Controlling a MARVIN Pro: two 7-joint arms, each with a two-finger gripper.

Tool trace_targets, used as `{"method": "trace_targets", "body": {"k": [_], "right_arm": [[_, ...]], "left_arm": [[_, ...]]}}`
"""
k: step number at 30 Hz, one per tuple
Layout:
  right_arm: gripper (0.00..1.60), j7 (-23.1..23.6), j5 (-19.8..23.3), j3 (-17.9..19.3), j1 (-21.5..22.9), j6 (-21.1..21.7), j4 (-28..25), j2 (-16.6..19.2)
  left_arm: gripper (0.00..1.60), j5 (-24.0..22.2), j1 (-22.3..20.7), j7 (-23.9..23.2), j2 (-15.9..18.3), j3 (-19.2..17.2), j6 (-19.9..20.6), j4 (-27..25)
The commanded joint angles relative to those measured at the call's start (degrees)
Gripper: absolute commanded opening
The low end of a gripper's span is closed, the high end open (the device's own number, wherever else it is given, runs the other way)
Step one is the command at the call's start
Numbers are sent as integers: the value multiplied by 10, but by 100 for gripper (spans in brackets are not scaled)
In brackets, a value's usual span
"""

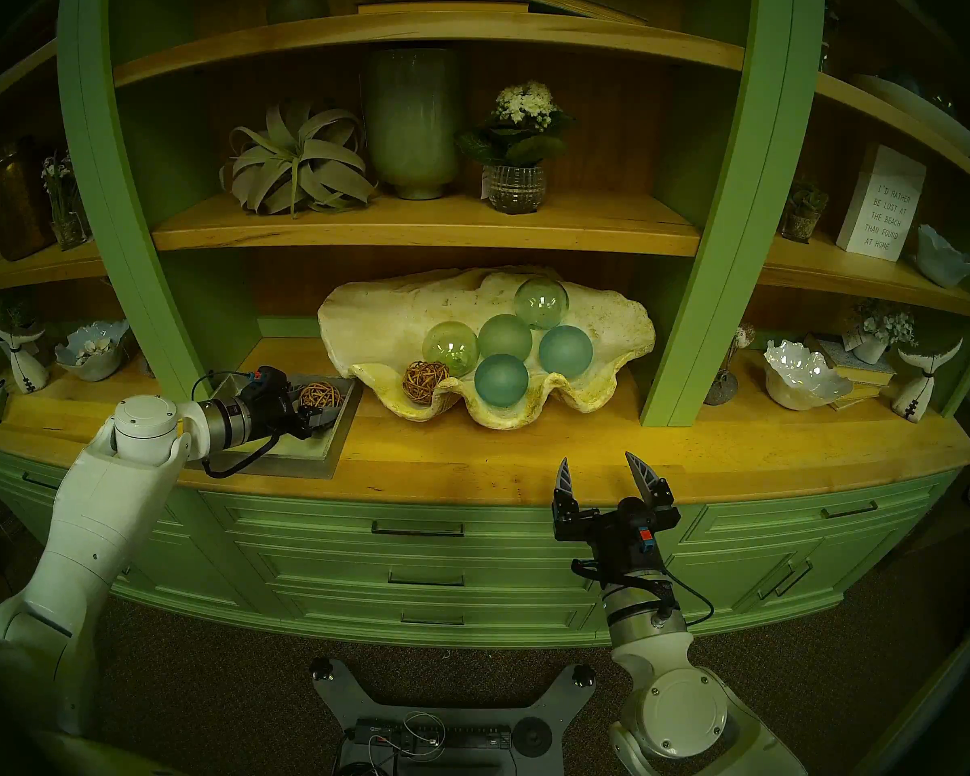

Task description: Put wooden balls into bowl

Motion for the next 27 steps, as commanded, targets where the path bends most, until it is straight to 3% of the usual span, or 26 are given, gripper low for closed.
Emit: {"method": "trace_targets", "body": {"k": [1, 7, 14, 20, 23, 27], "right_arm": [[160, 1, 0, 0, 6, -4, -18, -1], [160, 0, -1, 0, 6, -5, -17, -1], [160, 0, 0, 0, 6, -5, -17, -1], [160, 0, 0, 0, 6, -5, -18, -1], [160, 0, 0, 0, 6, -5, -18, -1], [160, 0, 0, 0, 6, -4, -19, 0]], "left_arm": [[0, -22, 12, -16, 23, -40, -30, -68], [0, -24, 39, -20, 42, -74, -50, -104], [0, -35, 92, -16, 58, -140, -52, -158], [0, -60, 121, -9, 37, -187, -42, -210], [0, -55, 120, 5, 23, -188, -53, -223], [0, -46, 117, 37, 8, -182, -30, -250]]}}
